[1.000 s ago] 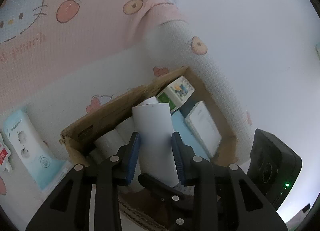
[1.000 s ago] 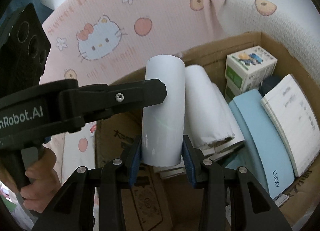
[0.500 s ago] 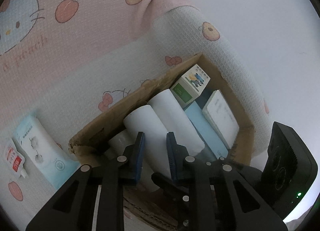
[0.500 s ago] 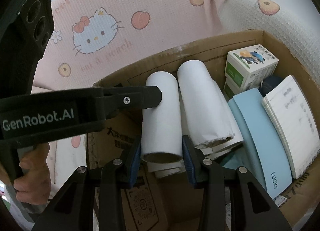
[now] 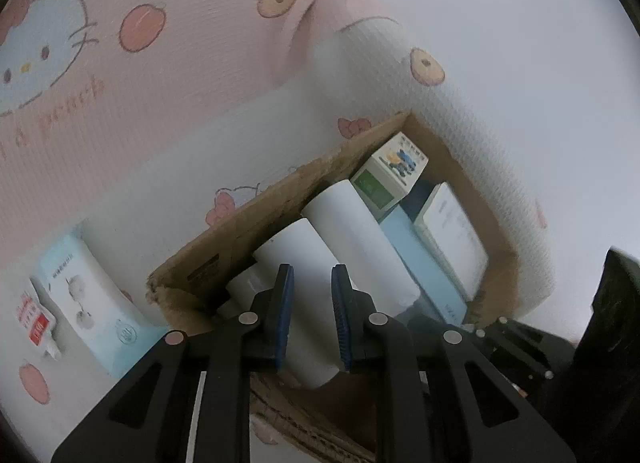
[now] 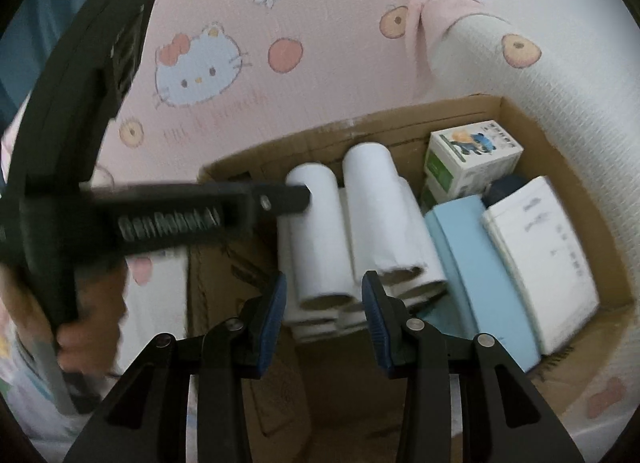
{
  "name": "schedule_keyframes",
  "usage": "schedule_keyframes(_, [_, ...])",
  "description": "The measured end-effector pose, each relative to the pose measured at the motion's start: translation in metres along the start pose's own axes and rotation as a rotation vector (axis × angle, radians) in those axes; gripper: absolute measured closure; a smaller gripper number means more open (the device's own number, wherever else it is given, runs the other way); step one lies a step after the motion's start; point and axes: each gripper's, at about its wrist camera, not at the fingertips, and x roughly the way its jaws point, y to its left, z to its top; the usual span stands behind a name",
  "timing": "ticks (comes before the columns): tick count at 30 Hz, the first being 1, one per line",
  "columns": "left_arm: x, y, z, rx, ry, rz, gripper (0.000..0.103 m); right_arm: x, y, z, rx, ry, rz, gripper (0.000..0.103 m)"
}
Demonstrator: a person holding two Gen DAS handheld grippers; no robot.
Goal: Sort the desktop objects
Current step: 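Lower the white roll into the box beside the other rolls, then open both tools and move them toward the blue-and-white wipes pack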
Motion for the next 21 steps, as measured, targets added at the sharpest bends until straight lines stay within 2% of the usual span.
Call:
schedule_keyframes(4, [-0.006,0.009,0.000,-0.032,-0.016,-0.021,0.081,-0.004,-0.005,-0.013,0.002,0.018,0.004,0.075])
schedule_keyframes(13, [-0.011,0.009,-0.003,-0.021,-0.038,-0.045,0.081,-0.004,0.000,-0.018,-0.009,0.028,0.010,0.077])
schedule_keyframes(15, [-0.017,0.008,-0.005,-0.016,-0.069,-0.061,0.081,-0.004,0.002,-0.016,-0.010,0.028,0.005,0.077])
schedule_keyframes(19, [-0.033,0.008,-0.010,0.000,-0.147,-0.038,0.081,-0.014,-0.001,-0.007,-0.009,-0.007,-0.004,0.077])
schedule_keyframes(21, [-0.041,0.010,-0.014,-0.011,-0.181,-0.044,0.076,-0.022,-0.001,-0.006,-0.006,-0.026,-0.013,0.077])
